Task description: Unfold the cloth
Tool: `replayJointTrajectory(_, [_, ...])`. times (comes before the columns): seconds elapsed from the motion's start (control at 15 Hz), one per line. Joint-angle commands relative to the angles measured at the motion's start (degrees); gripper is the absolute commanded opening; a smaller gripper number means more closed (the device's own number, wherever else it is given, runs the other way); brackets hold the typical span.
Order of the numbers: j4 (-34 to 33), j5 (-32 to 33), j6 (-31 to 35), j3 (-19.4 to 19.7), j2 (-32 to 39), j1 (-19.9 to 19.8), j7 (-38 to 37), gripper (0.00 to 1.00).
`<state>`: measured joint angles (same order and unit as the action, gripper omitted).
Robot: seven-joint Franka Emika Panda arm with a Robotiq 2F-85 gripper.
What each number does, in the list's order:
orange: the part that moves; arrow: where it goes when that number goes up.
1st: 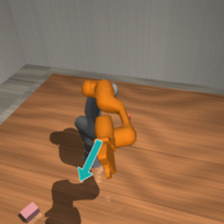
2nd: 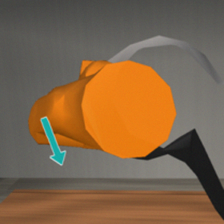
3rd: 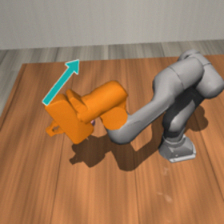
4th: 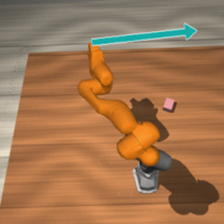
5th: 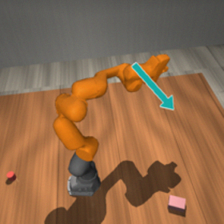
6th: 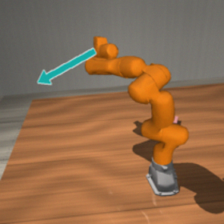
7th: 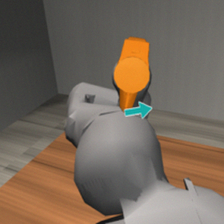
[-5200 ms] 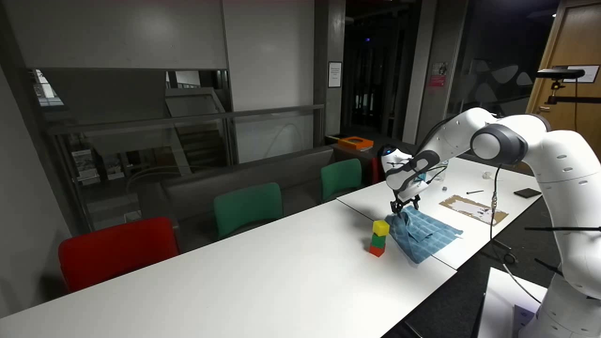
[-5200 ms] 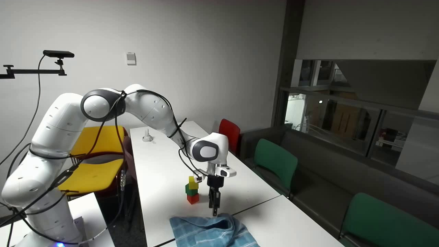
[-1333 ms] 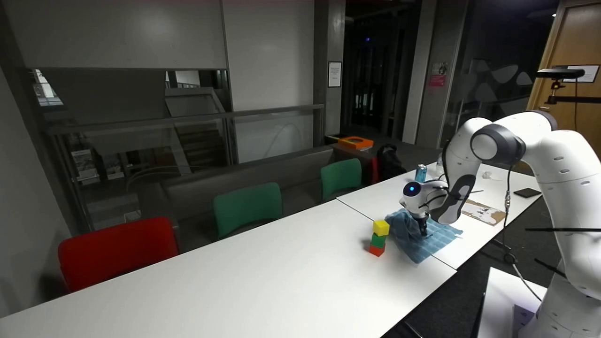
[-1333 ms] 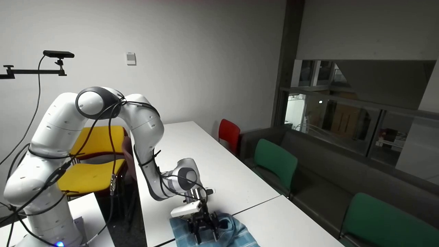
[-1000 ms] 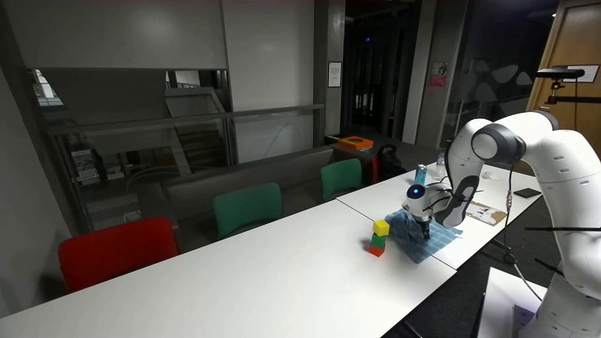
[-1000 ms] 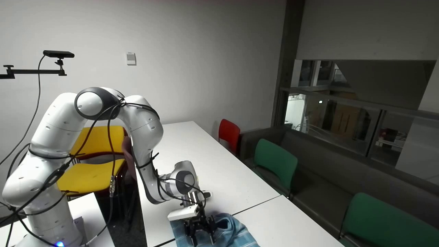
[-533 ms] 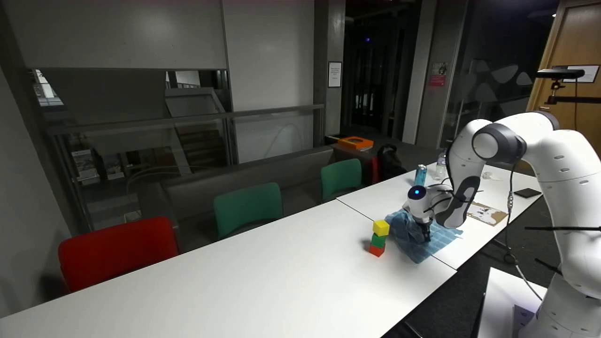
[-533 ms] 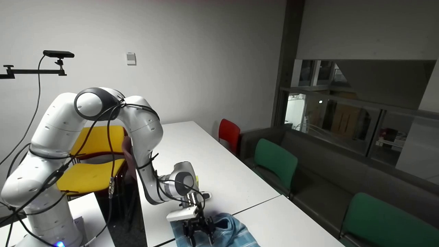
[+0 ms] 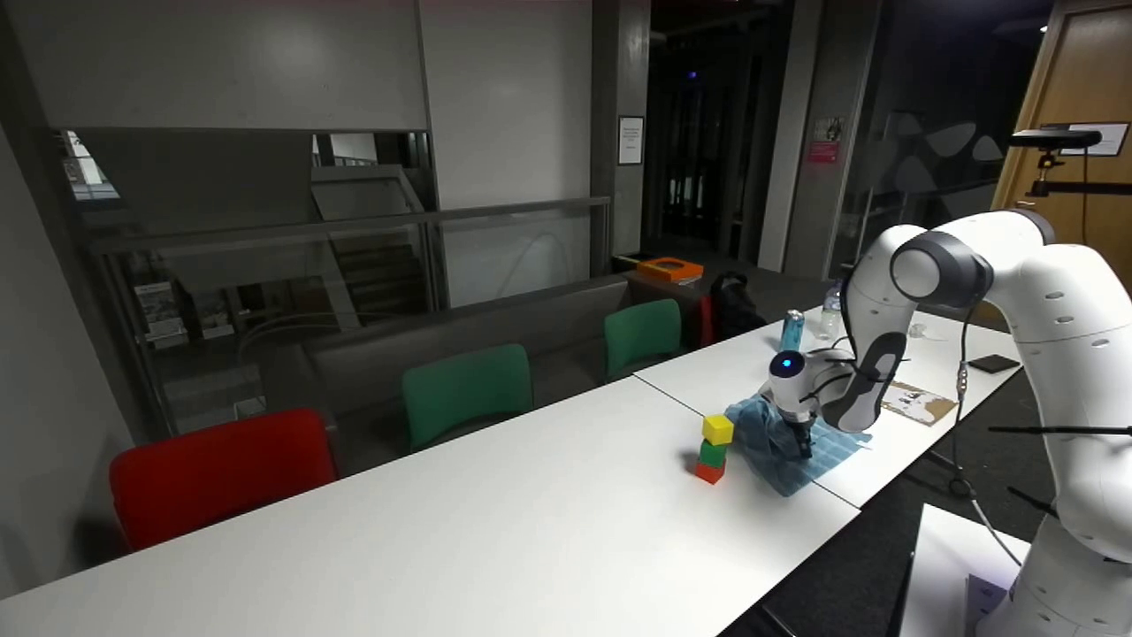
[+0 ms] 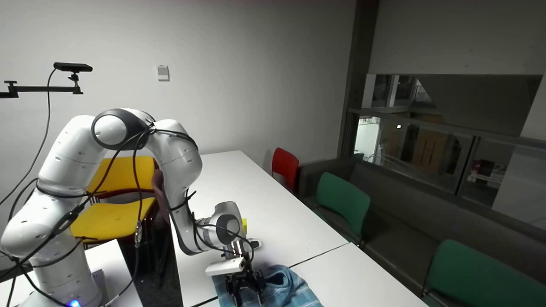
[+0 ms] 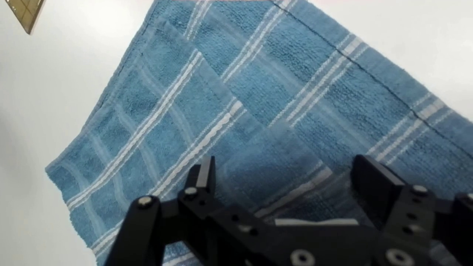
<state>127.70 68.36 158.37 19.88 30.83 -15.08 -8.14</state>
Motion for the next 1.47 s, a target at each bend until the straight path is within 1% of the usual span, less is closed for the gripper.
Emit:
replayJointTrajectory(0.0, [0.0, 6.4, 2.4, 2.2, -1.0, 1.0, -2.5, 1.00])
replayJointTrajectory(0.13, [-0.6, 9.2, 2.2, 2.7, -0.8, 1.3, -4.4, 1.00])
replayJointTrajectory(0.2, [-0.9, 10.8, 2.2, 2.9, -0.7, 1.5, -5.4, 0.97])
replayJointTrajectory(0.27, [-1.2, 11.9, 2.1, 3.0, -0.6, 1.5, -6.4, 0.74])
replayJointTrajectory(0.4, [-1.6, 13.0, 2.0, 2.6, -0.4, 1.1, -7.4, 0.69])
replayJointTrajectory(0.53, [-1.7, 13.1, 1.7, 2.3, -0.2, 0.9, -7.4, 0.55])
replayJointTrajectory(0.6, [-1.8, 13.0, 1.8, 2.2, -0.2, 0.8, -7.3, 0.45])
replayJointTrajectory(0.73, [-1.7, 12.5, 1.8, 2.1, -0.2, 0.7, -6.9, 0.30])
replayJointTrajectory(0.87, [-1.8, 12.0, 2.0, 1.9, -0.2, 0.4, -6.2, 0.16])
replayJointTrajectory(0.93, [-1.8, 11.8, 1.9, 1.8, -0.1, 0.4, -6.1, 0.08])
replayJointTrajectory(1.0, [-1.8, 11.9, 2.0, 1.8, -0.2, 0.4, -6.1, 0.02])
replayJointTrajectory(1.07, [-1.7, 12.0, 2.0, 1.9, -0.3, 0.4, -6.2, 0.00])
replayJointTrajectory(1.4, [-1.1, 11.7, 1.3, 2.2, -1.7, 0.6, -7.0, 0.01])
